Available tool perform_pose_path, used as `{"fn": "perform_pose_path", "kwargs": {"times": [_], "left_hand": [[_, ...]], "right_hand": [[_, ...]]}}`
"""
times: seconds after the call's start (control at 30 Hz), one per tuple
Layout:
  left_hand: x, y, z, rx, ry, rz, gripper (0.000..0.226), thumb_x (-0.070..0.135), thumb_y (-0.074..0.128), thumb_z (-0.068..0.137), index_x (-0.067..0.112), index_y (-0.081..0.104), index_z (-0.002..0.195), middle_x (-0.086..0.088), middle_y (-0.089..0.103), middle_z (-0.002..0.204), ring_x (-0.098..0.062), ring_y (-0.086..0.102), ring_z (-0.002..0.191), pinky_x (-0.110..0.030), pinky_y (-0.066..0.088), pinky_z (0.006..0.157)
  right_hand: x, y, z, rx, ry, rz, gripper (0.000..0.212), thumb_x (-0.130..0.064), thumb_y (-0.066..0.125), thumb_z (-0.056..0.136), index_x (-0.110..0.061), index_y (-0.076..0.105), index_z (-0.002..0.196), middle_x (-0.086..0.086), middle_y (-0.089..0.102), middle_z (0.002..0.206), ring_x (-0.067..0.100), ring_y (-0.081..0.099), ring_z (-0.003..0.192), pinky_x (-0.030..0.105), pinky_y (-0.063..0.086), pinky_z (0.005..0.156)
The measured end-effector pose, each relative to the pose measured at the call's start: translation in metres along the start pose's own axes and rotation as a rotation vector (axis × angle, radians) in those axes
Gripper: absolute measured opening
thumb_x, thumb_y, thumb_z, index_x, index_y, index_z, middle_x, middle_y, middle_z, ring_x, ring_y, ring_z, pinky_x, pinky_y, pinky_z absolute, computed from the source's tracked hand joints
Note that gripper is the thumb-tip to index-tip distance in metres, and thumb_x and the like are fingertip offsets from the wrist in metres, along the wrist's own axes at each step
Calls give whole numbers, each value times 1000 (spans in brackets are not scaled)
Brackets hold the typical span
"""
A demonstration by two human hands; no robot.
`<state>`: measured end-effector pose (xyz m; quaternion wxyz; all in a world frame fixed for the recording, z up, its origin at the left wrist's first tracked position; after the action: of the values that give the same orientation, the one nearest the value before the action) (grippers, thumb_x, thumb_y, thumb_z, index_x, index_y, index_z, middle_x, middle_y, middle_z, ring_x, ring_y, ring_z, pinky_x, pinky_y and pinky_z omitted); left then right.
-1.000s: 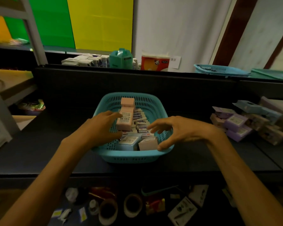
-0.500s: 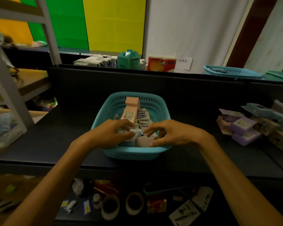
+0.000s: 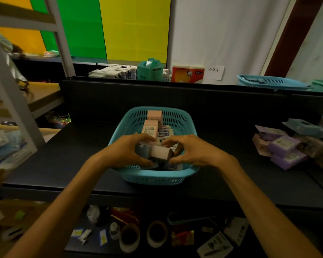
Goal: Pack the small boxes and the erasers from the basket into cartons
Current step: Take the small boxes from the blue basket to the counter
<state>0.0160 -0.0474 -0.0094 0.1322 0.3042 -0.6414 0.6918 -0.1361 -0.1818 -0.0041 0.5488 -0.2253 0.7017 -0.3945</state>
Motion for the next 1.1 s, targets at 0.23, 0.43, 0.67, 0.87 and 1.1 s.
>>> {"fn": "perform_pose_path", "kwargs": {"times": [0.23, 0.43, 0.67, 0.87, 1.1], "left_hand": [[-1, 4, 23, 126, 120, 235, 47, 40, 73, 74, 38, 54, 116, 10, 58, 115, -10, 51, 103, -37, 50, 88], [1, -13, 21, 212, 102, 258, 37, 39, 67, 80, 34, 55, 115, 11, 59, 104, -4, 56, 87, -33, 53, 79], [-16, -63, 14, 528, 52, 244, 36, 38, 66, 80, 29, 54, 113, 13, 54, 91, 0, 50, 73, -23, 45, 65], [-39, -89, 16, 710, 37, 310, 39, 39, 67, 80, 25, 56, 115, 8, 54, 90, -11, 48, 79, -32, 41, 65], [-54, -92, 33, 727, 58, 263, 45, 36, 67, 81, 21, 54, 121, -2, 62, 104, -10, 46, 84, -32, 43, 72]], "right_hand": [[-3, -3, 13, 113, -84, -5, 43, -22, 74, 80, -29, 55, 118, -13, 58, 113, 4, 63, 90, 18, 53, 75], [4, -18, 26, 136, -109, 63, 36, -23, 70, 83, -31, 55, 115, -14, 58, 112, 3, 62, 93, 17, 52, 79], [6, -27, 74, 287, -73, -219, 54, -27, 71, 82, -23, 47, 130, -1, 50, 131, 12, 49, 115, 26, 43, 94], [5, -19, 122, 129, 12, -458, 116, -59, 79, 61, -35, 9, 150, -1, -13, 160, 25, -9, 146, 55, 12, 117], [3, -9, 130, -29, -51, -674, 98, -58, 73, 69, -39, 19, 148, -2, -17, 159, 23, -22, 144, 49, -5, 115]]}}
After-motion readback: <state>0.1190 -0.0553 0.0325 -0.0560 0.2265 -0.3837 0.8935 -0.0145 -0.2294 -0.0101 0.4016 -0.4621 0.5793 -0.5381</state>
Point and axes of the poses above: each hand's wrist, its own z-axis towards the middle knuckle, its own y-axis out of the palm, x = y × z, the point moved 3 cm from there along z, towards the middle knuckle
